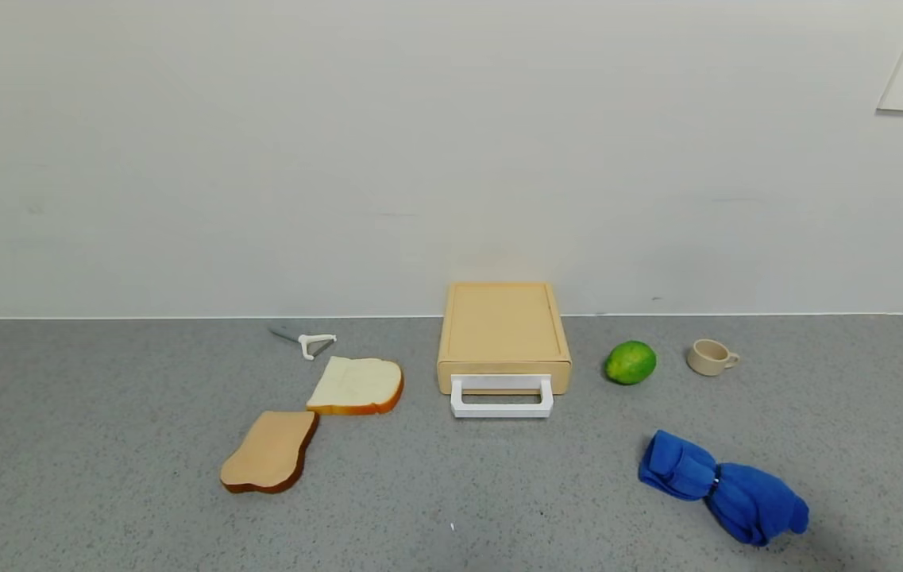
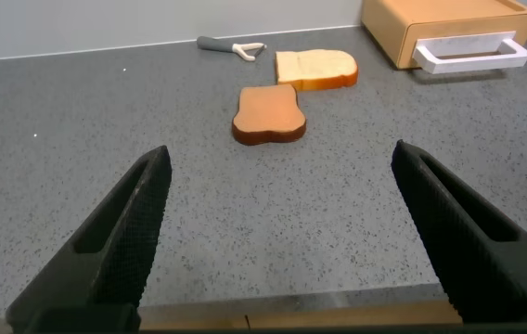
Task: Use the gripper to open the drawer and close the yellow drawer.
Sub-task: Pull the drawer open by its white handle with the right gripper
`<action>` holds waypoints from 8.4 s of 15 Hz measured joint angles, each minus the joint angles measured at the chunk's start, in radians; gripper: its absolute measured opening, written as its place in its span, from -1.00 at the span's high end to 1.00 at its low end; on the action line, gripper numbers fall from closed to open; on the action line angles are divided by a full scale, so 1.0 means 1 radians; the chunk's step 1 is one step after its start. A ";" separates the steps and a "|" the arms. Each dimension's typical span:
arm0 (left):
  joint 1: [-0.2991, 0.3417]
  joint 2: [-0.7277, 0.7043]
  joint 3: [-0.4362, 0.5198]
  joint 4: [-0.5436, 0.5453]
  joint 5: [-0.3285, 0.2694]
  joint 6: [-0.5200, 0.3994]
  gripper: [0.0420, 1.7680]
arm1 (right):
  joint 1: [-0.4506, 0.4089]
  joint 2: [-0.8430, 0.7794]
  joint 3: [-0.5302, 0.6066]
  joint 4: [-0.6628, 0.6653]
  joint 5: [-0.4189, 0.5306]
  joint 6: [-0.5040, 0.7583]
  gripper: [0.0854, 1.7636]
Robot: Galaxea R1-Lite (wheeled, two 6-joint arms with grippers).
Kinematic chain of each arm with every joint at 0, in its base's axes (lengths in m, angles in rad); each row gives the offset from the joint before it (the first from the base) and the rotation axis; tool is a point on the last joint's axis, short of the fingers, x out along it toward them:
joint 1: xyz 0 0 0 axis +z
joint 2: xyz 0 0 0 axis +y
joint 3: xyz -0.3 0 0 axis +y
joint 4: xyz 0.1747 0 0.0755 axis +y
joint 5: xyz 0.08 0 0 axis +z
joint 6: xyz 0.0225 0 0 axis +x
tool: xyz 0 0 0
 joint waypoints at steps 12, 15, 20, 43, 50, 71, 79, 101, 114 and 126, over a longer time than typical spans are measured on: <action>0.000 0.000 0.000 0.000 0.000 0.001 -0.94 | 0.213 0.756 -0.483 0.082 0.047 -0.009 -0.94; 0.000 0.000 0.000 0.000 0.000 0.000 -0.94 | 0.288 0.889 -0.591 0.106 0.046 -0.009 -0.94; 0.000 0.000 0.000 0.000 0.000 0.000 -0.94 | 0.400 1.095 -0.749 0.109 0.048 -0.037 -0.94; 0.000 0.000 0.000 0.001 -0.003 0.005 -0.94 | 0.478 1.464 -1.077 0.220 0.043 -0.090 0.96; 0.000 0.000 0.000 0.001 -0.003 0.005 -0.94 | 0.497 1.553 -1.236 0.295 -0.079 0.114 0.96; 0.000 0.000 0.000 0.001 -0.001 0.009 -0.94 | 0.470 1.634 -1.244 0.256 -0.217 0.253 0.96; 0.000 0.000 0.000 0.001 -0.001 0.008 -0.94 | 0.446 1.634 -1.244 0.281 -0.218 0.266 0.96; 0.000 0.000 0.000 0.001 0.000 0.008 -0.94 | 0.471 1.587 -1.237 0.582 -0.150 0.356 0.96; 0.000 0.000 0.000 0.001 0.002 0.009 -0.94 | 0.518 1.527 -1.117 0.631 -0.100 0.424 0.96; 0.000 0.000 0.000 0.001 0.001 0.008 -0.94 | 0.549 1.458 -1.009 0.624 -0.077 0.450 0.96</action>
